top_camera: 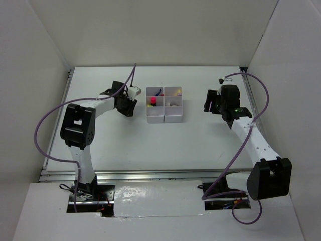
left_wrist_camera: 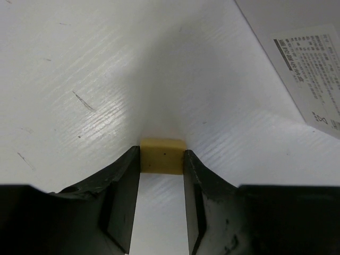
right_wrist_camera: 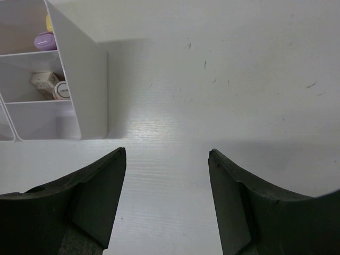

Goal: Sort the stationery into containers
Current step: Pick up the stationery from the center of the board, then place the stationery in the storage box.

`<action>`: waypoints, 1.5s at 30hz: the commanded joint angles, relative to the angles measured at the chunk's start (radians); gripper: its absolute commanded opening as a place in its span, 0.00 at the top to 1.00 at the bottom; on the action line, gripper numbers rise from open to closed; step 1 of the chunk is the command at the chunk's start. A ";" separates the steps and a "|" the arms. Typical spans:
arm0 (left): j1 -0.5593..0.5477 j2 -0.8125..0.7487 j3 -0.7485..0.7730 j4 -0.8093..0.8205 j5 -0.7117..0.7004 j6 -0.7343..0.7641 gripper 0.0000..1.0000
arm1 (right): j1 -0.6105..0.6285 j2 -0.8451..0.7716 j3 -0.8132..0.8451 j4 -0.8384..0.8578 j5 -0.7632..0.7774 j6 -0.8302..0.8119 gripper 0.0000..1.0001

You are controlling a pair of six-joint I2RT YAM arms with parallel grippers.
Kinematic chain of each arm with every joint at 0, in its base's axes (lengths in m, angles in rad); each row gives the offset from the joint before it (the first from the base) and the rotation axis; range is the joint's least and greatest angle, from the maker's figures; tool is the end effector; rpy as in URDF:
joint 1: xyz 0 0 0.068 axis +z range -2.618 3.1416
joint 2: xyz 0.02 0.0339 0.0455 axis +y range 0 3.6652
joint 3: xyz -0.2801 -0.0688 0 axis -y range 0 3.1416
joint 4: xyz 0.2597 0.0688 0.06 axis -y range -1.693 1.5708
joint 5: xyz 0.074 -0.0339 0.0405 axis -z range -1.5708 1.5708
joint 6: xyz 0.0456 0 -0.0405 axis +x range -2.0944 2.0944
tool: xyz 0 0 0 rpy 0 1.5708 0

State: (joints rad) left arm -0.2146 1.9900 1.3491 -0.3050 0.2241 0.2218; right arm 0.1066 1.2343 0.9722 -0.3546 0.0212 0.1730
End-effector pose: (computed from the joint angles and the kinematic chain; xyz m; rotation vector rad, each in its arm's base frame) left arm 0.4349 -0.1052 0.1661 0.6306 2.4238 -0.2787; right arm 0.2899 0.0300 0.2994 0.0847 2.1889 0.1348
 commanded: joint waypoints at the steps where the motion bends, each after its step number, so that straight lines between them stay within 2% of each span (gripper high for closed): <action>1: 0.003 -0.072 -0.030 0.023 0.032 0.024 0.60 | -0.004 -0.006 0.008 -0.011 -0.004 -0.009 0.30; 2: 0.001 -0.121 -0.037 0.032 0.041 0.030 0.65 | -0.005 -0.006 0.007 -0.012 -0.004 -0.009 0.30; 10: -0.051 -0.445 -0.021 0.024 0.096 0.065 0.78 | -0.008 -0.030 -0.018 -0.011 -0.003 -0.009 0.30; 14: -0.150 -0.511 -0.033 0.043 0.121 0.103 0.76 | -0.005 -0.032 -0.024 -0.006 -0.004 -0.004 0.30; 17: -0.239 -0.481 0.010 0.018 0.120 0.122 0.75 | -0.005 -0.024 -0.015 -0.009 -0.007 0.000 0.30; 22: -0.373 -0.387 0.039 0.066 0.084 0.189 0.73 | -0.007 -0.019 -0.003 -0.009 -0.003 -0.003 0.30; 27: -0.460 -0.237 0.139 0.055 -0.035 0.261 0.74 | -0.005 -0.010 0.006 -0.014 -0.003 -0.001 0.30; 35: -0.491 -0.088 0.266 0.057 -0.117 0.258 0.73 | -0.012 -0.015 -0.001 -0.010 -0.003 0.003 0.30; 45: -0.496 -0.017 0.280 0.076 -0.115 0.243 0.70 | -0.013 -0.006 0.014 -0.012 -0.004 0.006 0.30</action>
State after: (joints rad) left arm -0.7033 1.9625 1.6020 -0.2615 0.1078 0.4675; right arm 0.1009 1.2327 0.9497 -0.3714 0.0174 0.1749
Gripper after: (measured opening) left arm 0.459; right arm 0.699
